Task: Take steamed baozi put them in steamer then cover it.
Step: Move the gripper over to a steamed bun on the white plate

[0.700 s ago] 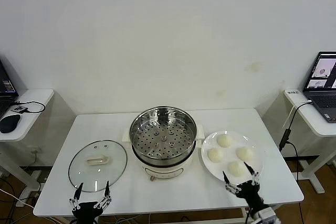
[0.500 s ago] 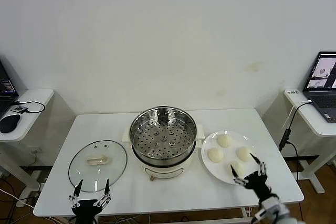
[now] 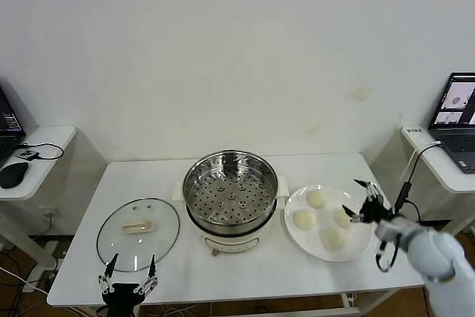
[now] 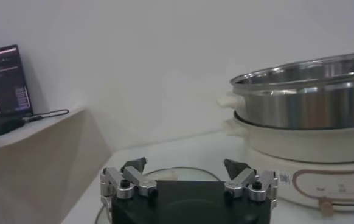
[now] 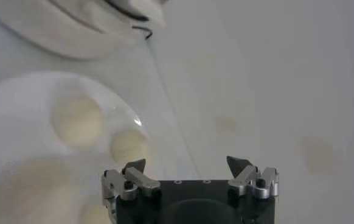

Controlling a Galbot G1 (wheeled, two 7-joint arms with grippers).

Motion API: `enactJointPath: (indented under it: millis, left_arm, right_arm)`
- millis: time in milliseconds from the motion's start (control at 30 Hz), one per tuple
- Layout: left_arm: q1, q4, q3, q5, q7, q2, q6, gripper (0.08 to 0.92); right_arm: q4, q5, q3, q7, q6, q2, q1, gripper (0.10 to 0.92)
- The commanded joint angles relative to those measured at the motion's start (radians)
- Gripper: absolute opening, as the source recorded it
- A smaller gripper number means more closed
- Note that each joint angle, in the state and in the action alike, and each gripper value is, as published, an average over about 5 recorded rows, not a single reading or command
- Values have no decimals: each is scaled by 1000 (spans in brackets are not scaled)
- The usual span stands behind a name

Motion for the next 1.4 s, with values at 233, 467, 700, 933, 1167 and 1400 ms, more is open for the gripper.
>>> enactJointPath:
  millis: [233, 467, 700, 933, 1167, 1400]
  left_arm:
    - [1, 2, -18, 25, 0, 6, 8, 823]
    - [-8, 6, -29, 21, 0, 14, 20, 823]
    - [-17, 11, -34, 20, 1, 16, 24, 823]
    - [-18, 4, -46, 23, 3, 20, 18, 823]
    - [-15, 3, -56, 27, 6, 25, 16, 823]
    - [-15, 1, -63, 31, 7, 27, 14, 823]
  right_arm:
    - [-391, 128, -838, -387, -31, -16, 781, 823]
    - [-513, 94, -938, -403, -22, 71, 810, 823]
    - [-570, 86, -935, -369, -31, 133, 781, 823]
    - [-641, 61, -920, -336, -24, 199, 769, 823]
    - [-699, 35, -906, -318, -20, 256, 758, 823]
    - [-725, 26, -895, -309, -21, 292, 754, 823]
